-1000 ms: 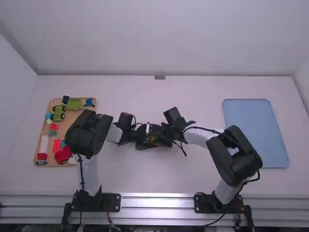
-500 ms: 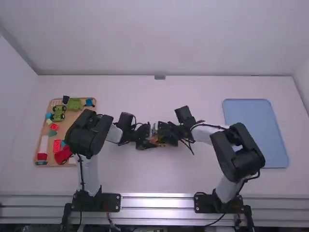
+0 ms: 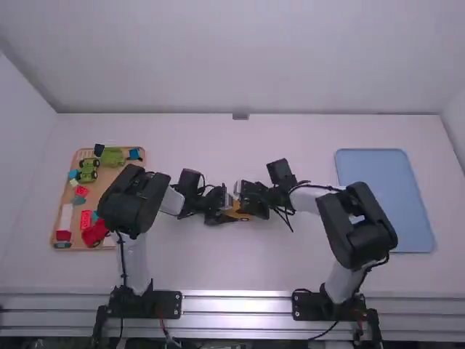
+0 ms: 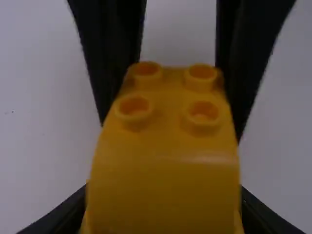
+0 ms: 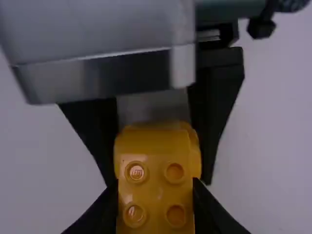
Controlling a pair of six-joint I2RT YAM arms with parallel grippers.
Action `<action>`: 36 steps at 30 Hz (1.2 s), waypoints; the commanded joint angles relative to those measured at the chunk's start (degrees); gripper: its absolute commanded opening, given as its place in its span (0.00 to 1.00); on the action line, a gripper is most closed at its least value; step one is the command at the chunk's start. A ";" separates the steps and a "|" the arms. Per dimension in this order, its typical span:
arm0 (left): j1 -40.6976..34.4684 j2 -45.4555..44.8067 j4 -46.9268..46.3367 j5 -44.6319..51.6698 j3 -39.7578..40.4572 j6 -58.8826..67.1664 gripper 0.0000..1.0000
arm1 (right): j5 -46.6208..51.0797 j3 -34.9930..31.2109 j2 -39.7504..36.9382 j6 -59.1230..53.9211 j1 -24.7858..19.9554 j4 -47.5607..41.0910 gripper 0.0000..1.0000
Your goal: Assemble lego blocks to make yellow taxi
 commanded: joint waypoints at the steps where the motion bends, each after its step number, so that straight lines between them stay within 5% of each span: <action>1: 0.02 1.66 -1.22 -4.33 -0.92 -1.77 0.27 | 1.20 -0.48 2.34 1.38 0.11 -0.66 0.00; 13: -0.37 1.66 -1.16 -5.20 -0.92 -1.79 0.27 | 11.80 0.07 2.58 3.41 6.14 -1.20 0.00; 23: -0.37 1.66 -1.18 -5.20 -0.92 -1.77 0.25 | 16.15 4.09 2.60 1.16 8.87 -10.01 0.00; 36: -0.37 1.66 -1.86 -5.22 -0.92 -1.75 0.25 | 0.96 6.78 1.33 -3.91 3.43 -9.75 0.00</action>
